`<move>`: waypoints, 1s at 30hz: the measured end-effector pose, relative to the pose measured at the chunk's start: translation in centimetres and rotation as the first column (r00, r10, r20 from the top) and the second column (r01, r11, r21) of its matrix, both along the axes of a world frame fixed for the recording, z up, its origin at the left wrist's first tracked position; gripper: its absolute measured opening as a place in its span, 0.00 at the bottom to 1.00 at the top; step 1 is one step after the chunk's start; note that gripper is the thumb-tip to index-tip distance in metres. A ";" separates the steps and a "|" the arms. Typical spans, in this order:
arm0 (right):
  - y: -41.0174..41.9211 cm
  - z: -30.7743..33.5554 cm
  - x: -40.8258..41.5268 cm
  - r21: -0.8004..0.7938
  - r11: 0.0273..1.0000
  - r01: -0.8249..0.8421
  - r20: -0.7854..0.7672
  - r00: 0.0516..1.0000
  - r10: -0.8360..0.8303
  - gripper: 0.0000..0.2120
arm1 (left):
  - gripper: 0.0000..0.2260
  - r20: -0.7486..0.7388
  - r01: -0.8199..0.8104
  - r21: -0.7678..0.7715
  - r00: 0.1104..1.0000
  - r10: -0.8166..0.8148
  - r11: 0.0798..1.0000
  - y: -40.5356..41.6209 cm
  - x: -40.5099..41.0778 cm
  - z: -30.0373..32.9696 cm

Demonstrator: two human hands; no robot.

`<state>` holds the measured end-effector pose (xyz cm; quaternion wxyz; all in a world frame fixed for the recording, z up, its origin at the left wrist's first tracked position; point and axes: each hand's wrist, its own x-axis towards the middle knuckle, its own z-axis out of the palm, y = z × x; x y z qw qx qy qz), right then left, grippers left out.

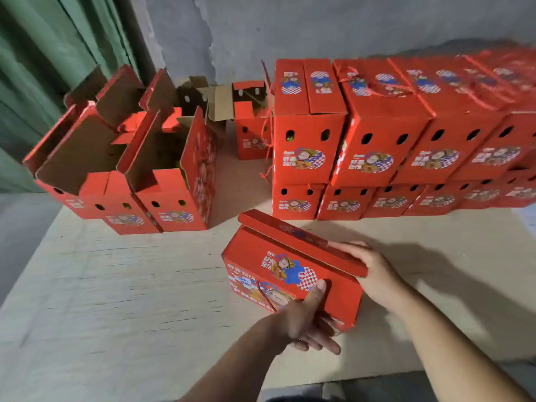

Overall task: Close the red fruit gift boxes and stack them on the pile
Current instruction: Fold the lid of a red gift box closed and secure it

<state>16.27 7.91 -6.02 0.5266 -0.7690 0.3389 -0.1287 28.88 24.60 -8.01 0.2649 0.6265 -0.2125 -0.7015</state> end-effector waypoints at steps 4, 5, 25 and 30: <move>-7.0 0.0 -6.1 -0.166 0.973 0.162 -0.133 0.974 -0.185 0.23 | 0.42 -0.017 0.025 -0.032 1.000 -0.026 0.999 -8.1 -9.3 0.0; -8.6 0.0 -7.5 -0.144 0.964 0.224 -0.146 0.959 -0.244 0.23 | 0.41 0.032 0.048 -0.056 0.998 -0.046 0.997 -10.2 -11.3 0.1; -10.9 -3.2 -13.1 -0.691 0.715 0.107 -0.104 0.964 -0.245 0.17 | 0.20 0.938 0.117 -0.329 0.155 0.310 0.937 -8.3 -6.7 0.1; -11.3 -4.2 -13.5 -0.820 0.568 0.070 -0.065 0.975 -0.214 0.20 | 0.19 0.927 0.072 -0.371 -0.029 0.374 0.926 -8.5 -8.1 -1.0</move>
